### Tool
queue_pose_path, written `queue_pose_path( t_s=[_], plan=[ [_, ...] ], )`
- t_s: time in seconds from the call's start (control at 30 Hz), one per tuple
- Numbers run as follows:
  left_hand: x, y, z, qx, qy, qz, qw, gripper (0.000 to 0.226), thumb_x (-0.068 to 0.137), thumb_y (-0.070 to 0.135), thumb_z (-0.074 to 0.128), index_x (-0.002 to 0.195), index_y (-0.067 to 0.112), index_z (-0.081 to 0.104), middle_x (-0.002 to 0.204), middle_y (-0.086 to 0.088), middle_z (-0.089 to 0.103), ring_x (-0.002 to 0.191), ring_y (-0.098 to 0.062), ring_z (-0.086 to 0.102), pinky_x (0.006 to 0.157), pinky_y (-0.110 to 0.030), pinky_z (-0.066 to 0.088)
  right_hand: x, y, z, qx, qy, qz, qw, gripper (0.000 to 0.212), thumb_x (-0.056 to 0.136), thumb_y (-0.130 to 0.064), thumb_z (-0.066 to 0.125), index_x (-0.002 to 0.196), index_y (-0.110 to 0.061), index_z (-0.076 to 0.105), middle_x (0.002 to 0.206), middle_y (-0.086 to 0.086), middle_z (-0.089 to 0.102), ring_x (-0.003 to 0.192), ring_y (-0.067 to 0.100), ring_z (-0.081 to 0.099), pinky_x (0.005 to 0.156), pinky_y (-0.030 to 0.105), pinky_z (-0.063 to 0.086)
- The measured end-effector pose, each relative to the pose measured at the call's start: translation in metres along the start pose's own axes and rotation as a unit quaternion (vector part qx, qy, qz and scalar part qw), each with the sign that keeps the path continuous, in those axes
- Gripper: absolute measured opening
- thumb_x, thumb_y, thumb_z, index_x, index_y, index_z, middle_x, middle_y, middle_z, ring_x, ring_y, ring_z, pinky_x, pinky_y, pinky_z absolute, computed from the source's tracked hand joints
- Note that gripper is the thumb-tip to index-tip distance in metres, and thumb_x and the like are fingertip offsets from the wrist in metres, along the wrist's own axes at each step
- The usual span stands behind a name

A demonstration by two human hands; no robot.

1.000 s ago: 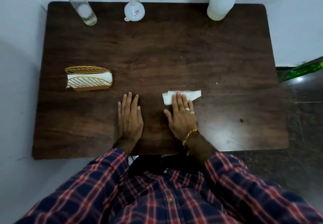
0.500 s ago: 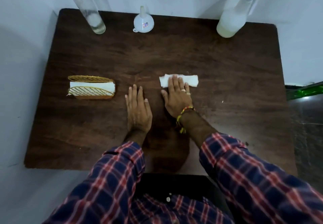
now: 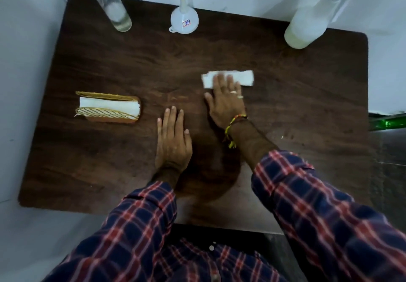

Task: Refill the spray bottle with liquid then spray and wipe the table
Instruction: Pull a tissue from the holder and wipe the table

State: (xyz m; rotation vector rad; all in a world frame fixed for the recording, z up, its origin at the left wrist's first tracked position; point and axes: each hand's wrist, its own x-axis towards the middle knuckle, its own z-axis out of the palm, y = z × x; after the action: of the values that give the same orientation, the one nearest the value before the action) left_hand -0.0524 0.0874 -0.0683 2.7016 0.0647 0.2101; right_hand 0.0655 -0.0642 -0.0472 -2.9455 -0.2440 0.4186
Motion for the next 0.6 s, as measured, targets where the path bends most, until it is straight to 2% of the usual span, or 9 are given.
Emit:
queue_pose_path(
  t_s=[0.03, 0.1, 0.2, 0.27, 0.3, 0.4, 0.5, 0.53, 0.6],
  plan=[
    [0.0, 0.0, 0.0, 0.002, 0.0, 0.003, 1.0, 0.052, 0.095, 0.021, 0.04, 0.145, 0.003, 0.043, 0.155, -0.018, 0.035, 0.147, -0.03, 0.027, 0.121, -0.052, 0.017, -0.009, -0.01, 0.004, -0.006, -0.012, -0.048, 0.999, 0.068, 0.102, -0.047, 0.021, 0.157, -0.006, 0.022, 0.164, 0.016, 0.02, 0.152, 0.037, 0.018, 0.123, 0.05, 0.008],
    [0.0, -0.002, 0.001, 0.005, -0.002, 0.01, 1.0, 0.053, 0.096, 0.022, 0.039, 0.145, 0.003, 0.042, 0.155, -0.018, 0.034, 0.147, -0.03, 0.027, 0.12, -0.053, 0.018, -0.037, -0.016, 0.012, -0.009, -0.009, -0.08, 0.997, 0.07, 0.099, -0.048, 0.019, 0.154, -0.007, 0.031, 0.162, 0.015, 0.029, 0.15, 0.034, 0.026, 0.123, 0.049, 0.013],
    [0.0, -0.002, 0.0, 0.012, -0.006, 0.007, 1.0, 0.053, 0.096, 0.024, 0.039, 0.145, 0.004, 0.042, 0.156, -0.017, 0.034, 0.147, -0.03, 0.026, 0.121, -0.052, 0.016, -0.057, 0.012, 0.019, -0.006, 0.042, 0.036, 0.998, 0.069, 0.099, -0.047, 0.023, 0.152, -0.004, 0.036, 0.158, 0.017, 0.035, 0.147, 0.036, 0.033, 0.12, 0.052, 0.019],
    [0.001, -0.001, 0.0, 0.017, -0.013, 0.006, 1.0, 0.054, 0.096, 0.024, 0.039, 0.146, 0.004, 0.041, 0.156, -0.017, 0.034, 0.147, -0.03, 0.025, 0.122, -0.05, 0.014, -0.046, 0.031, 0.012, 0.006, 0.046, 0.127, 0.991, 0.072, 0.099, -0.048, 0.019, 0.153, -0.003, 0.032, 0.16, 0.019, 0.031, 0.148, 0.038, 0.029, 0.121, 0.053, 0.017],
    [0.001, -0.002, 0.0, 0.018, -0.015, 0.006, 1.0, 0.054, 0.096, 0.024, 0.039, 0.146, 0.004, 0.041, 0.156, -0.017, 0.034, 0.147, -0.03, 0.025, 0.122, -0.05, 0.013, -0.041, 0.034, 0.007, 0.005, 0.039, 0.136, 0.99, 0.073, 0.099, -0.049, 0.018, 0.154, -0.002, 0.028, 0.161, 0.02, 0.027, 0.149, 0.039, 0.026, 0.121, 0.053, 0.015],
    [0.0, -0.004, 0.0, 0.014, -0.017, 0.009, 1.0, 0.053, 0.096, 0.024, 0.038, 0.146, 0.004, 0.041, 0.156, -0.017, 0.034, 0.147, -0.03, 0.025, 0.122, -0.05, 0.013, -0.054, 0.017, 0.01, -0.01, 0.013, 0.054, 0.998, 0.072, 0.102, -0.05, 0.021, 0.156, -0.003, 0.021, 0.164, 0.019, 0.018, 0.152, 0.039, 0.018, 0.123, 0.052, 0.01],
    [0.001, -0.003, -0.001, 0.013, -0.024, 0.001, 1.0, 0.054, 0.096, 0.025, 0.036, 0.147, 0.004, 0.039, 0.156, -0.017, 0.033, 0.147, -0.03, 0.025, 0.121, -0.051, 0.014, -0.123, -0.01, 0.027, -0.015, -0.014, -0.03, 0.999, 0.074, 0.098, -0.053, 0.02, 0.155, -0.006, 0.029, 0.163, 0.015, 0.025, 0.151, 0.034, 0.024, 0.122, 0.049, 0.013],
    [0.001, -0.003, -0.001, 0.012, -0.026, 0.002, 1.0, 0.055, 0.096, 0.025, 0.036, 0.147, 0.004, 0.039, 0.156, -0.017, 0.033, 0.148, -0.03, 0.025, 0.122, -0.051, 0.013, -0.147, -0.01, 0.032, -0.014, -0.014, -0.03, 0.999, 0.074, 0.097, -0.053, 0.022, 0.154, -0.007, 0.033, 0.162, 0.014, 0.028, 0.15, 0.032, 0.028, 0.122, 0.049, 0.016],
    [0.001, -0.002, -0.001, 0.01, -0.029, 0.001, 1.0, 0.054, 0.096, 0.025, 0.037, 0.147, 0.004, 0.039, 0.157, -0.016, 0.033, 0.148, -0.029, 0.025, 0.122, -0.05, 0.012, -0.167, 0.005, 0.038, -0.002, 0.003, 0.023, 1.0, 0.072, 0.098, -0.052, 0.026, 0.153, -0.007, 0.035, 0.161, 0.014, 0.031, 0.149, 0.032, 0.031, 0.122, 0.049, 0.016]
  ],
)
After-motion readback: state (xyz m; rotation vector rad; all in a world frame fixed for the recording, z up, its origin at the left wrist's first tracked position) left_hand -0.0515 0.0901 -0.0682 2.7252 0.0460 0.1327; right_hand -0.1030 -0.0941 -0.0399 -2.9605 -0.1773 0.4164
